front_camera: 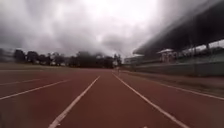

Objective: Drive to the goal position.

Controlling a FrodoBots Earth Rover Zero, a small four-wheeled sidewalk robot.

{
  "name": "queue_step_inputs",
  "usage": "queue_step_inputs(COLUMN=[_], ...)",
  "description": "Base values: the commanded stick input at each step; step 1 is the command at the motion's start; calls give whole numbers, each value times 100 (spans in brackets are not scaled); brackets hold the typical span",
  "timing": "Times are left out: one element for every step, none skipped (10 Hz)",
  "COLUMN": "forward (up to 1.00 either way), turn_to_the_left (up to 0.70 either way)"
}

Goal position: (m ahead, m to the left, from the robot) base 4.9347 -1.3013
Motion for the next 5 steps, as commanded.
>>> queue_step_inputs(forward=[67, 67, 67, 67, 67], turn_to_the_left=[0, 0, 0, 0, 0])
